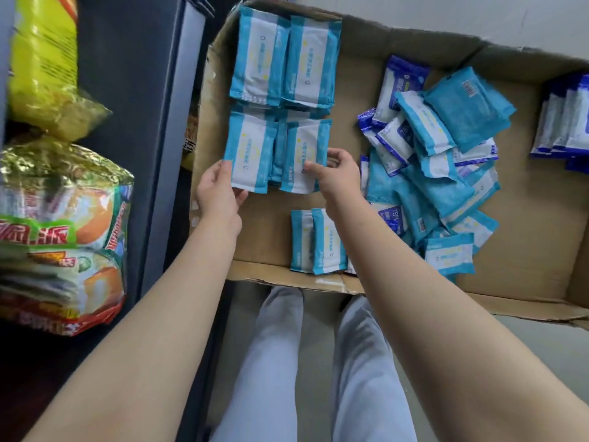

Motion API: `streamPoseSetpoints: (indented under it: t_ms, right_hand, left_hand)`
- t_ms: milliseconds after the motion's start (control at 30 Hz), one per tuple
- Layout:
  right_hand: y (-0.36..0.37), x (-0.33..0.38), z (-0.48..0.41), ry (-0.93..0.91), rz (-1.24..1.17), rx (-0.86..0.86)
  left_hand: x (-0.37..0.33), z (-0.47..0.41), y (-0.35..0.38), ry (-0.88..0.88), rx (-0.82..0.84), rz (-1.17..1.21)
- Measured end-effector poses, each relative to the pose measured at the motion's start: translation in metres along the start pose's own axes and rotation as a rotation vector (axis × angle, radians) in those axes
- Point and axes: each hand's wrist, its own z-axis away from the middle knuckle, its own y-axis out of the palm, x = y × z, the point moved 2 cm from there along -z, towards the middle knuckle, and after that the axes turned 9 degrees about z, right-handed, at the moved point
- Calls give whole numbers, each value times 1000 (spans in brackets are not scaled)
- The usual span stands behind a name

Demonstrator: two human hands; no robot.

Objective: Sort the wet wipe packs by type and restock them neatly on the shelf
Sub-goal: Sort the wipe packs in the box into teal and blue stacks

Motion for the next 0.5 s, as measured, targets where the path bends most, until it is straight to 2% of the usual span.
streamPoseSetpoints:
  t_ms: [333, 500]
  right_hand:
    - [13, 21, -17, -96, 334, -59]
    - [-3, 17, -4, -169, 497, -46]
  left_hand:
    - [4, -13, 5, 29, -15, 53]
    - [9, 10, -9, 78, 45, 14]
